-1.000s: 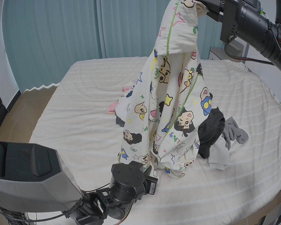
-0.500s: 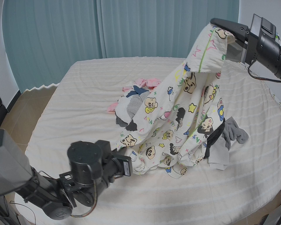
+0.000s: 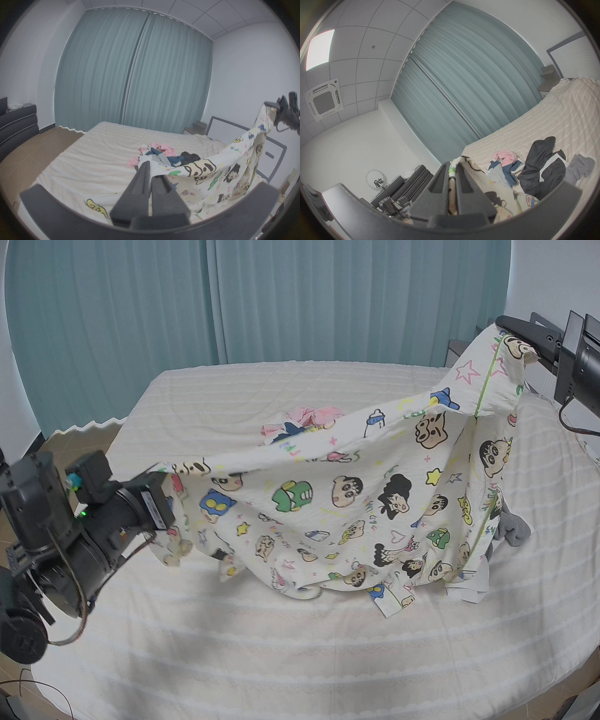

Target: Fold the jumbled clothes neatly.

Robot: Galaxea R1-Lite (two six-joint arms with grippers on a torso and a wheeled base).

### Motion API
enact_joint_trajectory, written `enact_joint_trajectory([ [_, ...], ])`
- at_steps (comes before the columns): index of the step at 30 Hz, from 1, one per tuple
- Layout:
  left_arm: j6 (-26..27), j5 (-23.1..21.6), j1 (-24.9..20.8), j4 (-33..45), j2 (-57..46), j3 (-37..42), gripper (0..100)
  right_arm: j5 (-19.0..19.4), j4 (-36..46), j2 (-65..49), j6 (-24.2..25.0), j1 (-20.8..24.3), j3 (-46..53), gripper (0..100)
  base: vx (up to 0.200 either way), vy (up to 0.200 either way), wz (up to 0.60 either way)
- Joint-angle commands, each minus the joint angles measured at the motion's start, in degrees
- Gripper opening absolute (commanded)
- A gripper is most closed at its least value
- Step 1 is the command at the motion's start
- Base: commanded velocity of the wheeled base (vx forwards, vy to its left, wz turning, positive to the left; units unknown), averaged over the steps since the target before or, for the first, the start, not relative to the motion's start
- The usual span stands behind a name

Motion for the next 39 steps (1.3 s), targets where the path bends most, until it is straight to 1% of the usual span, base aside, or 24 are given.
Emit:
enact_joint_trajectory([
  [1, 0.3, -3.4, 6.0, 8.3, -11.2, -9.0, 0, 0.1, 0.0, -1.9, 1.0, -0.5, 1.0, 0, 0.000, 0.000, 0.00],
  [6, 0.3, -6.4, 10.4, 12.5, -13.3, -16.4, 0, 0.1, 0.0, -2.8, 1.0, -0.5, 0.8, 0, 0.000, 0.000, 0.00],
  [10, 0.3, -6.5, 13.3, 14.8, -13.2, -22.3, 0, 0.0, -0.2, -3.0, 1.1, -0.5, -0.2, 0, 0.000, 0.000, 0.00],
  [14, 0.3, -6.5, 14.1, 16.1, -13.7, -25.5, 0, 0.2, -2.0, -3.8, 1.2, -0.2, 0.4, 0, 0.000, 0.000, 0.00],
  [18, 0.5, -6.5, 14.7, 18.2, -14.1, -25.1, 0, 0.2, -2.0, -4.2, 1.2, 0.0, 1.9, 0, 0.000, 0.000, 0.00],
  [19, 0.5, -6.5, 16.5, 20.4, -14.1, -25.0, 0, 0.2, -2.1, -4.1, 1.2, -0.1, 2.6, 0, 0.000, 0.000, 0.00],
  [20, 0.5, -6.5, 17.1, 20.7, -14.1, -25.0, 0, 0.2, -2.1, -4.1, 1.2, -0.1, 2.6, 0, 0.000, 0.000, 0.00],
  [22, 0.6, -6.8, 19.7, 21.1, -14.1, -25.0, 0, 0.2, -2.1, -4.0, 1.2, -0.2, 3.0, 0, 0.000, 0.000, 0.00],
  [24, 0.5, -7.5, 20.6, 21.3, -14.3, -24.8, 0, 0.2, -2.1, -4.0, 1.2, -0.1, 3.2, 0, 0.000, 0.000, 0.00],
  [34, 0.7, -7.7, 20.7, 21.3, -15.9, -21.4, 0, 1.6, -2.1, -3.5, 1.3, 0.0, 3.2, 0, 0.000, 0.000, 0.00],
  [39, 6.2, -7.9, 20.5, 20.9, -16.6, -17.5, 0, 1.7, -2.0, -3.4, 2.2, 0.0, 3.2, 0, 0.000, 0.000, 0.00],
])
